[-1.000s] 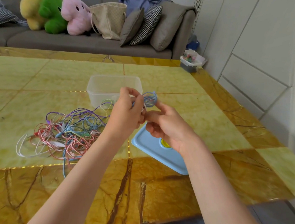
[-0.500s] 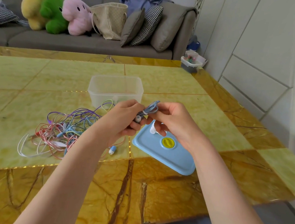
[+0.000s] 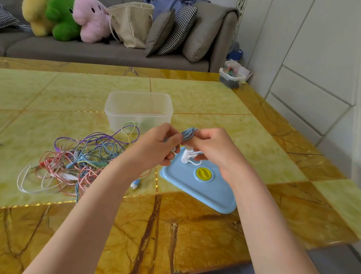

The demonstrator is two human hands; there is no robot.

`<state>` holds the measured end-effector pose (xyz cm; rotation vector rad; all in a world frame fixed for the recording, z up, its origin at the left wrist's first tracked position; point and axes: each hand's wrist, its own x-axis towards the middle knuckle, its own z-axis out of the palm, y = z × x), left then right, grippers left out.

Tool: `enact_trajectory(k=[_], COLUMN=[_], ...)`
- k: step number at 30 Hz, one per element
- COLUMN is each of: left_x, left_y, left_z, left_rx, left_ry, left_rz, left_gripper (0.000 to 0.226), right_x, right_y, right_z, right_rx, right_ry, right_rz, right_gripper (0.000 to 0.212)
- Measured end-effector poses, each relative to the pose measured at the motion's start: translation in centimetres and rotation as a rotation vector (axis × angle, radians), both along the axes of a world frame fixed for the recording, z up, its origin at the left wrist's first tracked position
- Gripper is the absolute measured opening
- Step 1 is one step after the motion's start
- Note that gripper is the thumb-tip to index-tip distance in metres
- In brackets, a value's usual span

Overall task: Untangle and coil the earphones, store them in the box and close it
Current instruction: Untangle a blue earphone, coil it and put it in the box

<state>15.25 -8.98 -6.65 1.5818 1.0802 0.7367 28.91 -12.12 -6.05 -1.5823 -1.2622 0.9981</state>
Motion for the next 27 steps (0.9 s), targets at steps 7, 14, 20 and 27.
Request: enact_trajectory(k=[7,14,20,27], left_x=[-0.4,0.0,0.4,0.2], left_y=[0.0,-0.3,-0.1,-0.6], left_z=[0.1,0.0,0.1,1.0], left_rx=[0.133,0.391,0.162,-0.169], left_ry=[0.198,0.207,-0.046,-0.394], left_rz=[-0.054,0.026,0.156,0.202], left_gripper=[0.016,0.009,0.021,0.019], right_x=[0.2,-0.2,-0.3,-0.2], right_y=[0.0,-0.3,-0.5,-0.6], right_z=[0.0,0.9,1.0,1.1], right_rx=[-0.03,-0.015,0.025,0.141], right_ry=[-0.057,0.112,0.121,0.057], right_rz=[-0.011,0.029,0.075,0.087], right_gripper=[0.011,0.021,0.005,0.017])
